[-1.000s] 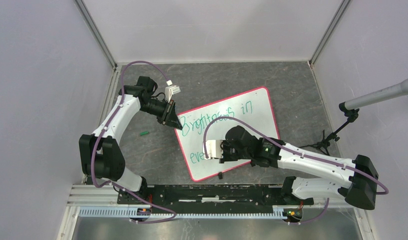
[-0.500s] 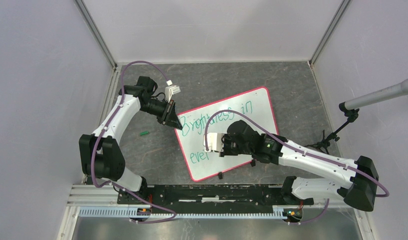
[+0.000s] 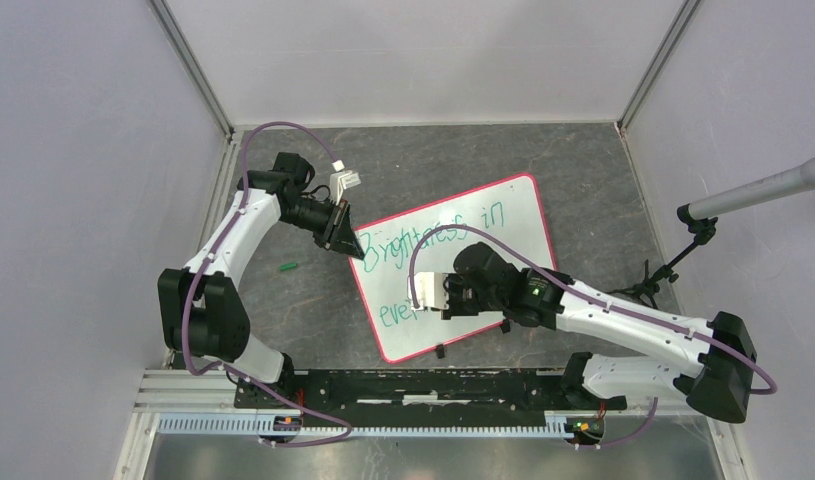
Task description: Write a sentence on the whiteboard
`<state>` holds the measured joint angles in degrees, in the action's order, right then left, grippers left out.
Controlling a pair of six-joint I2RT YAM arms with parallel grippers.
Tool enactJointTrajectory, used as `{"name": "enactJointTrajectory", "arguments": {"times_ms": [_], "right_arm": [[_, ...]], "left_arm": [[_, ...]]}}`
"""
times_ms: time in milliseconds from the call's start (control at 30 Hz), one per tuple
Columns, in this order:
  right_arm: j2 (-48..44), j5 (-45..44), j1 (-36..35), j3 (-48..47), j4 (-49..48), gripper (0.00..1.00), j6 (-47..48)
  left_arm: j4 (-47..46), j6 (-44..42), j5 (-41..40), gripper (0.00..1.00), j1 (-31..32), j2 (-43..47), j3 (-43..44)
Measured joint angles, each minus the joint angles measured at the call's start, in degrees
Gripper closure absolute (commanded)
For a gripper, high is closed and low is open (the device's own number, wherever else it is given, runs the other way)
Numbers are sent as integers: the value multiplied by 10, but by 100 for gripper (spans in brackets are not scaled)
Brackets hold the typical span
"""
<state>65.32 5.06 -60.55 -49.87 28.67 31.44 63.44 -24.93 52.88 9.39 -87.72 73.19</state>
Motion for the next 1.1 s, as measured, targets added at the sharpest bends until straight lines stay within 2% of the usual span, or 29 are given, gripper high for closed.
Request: {"name": "enactJointTrajectory", "arguments": {"times_ms": [467, 767, 1100], "right_arm": [[24, 34, -37, 22, 20, 100, 6], [67, 42, -45, -30, 24, 100, 6], [27, 51, -44, -53, 45, 100, 16]], "left_arm": [[0, 0, 0, 98, 0, 0, 0], [0, 0, 0, 98, 0, 0, 0], [1, 0, 1, 98, 0, 0, 0]]}}
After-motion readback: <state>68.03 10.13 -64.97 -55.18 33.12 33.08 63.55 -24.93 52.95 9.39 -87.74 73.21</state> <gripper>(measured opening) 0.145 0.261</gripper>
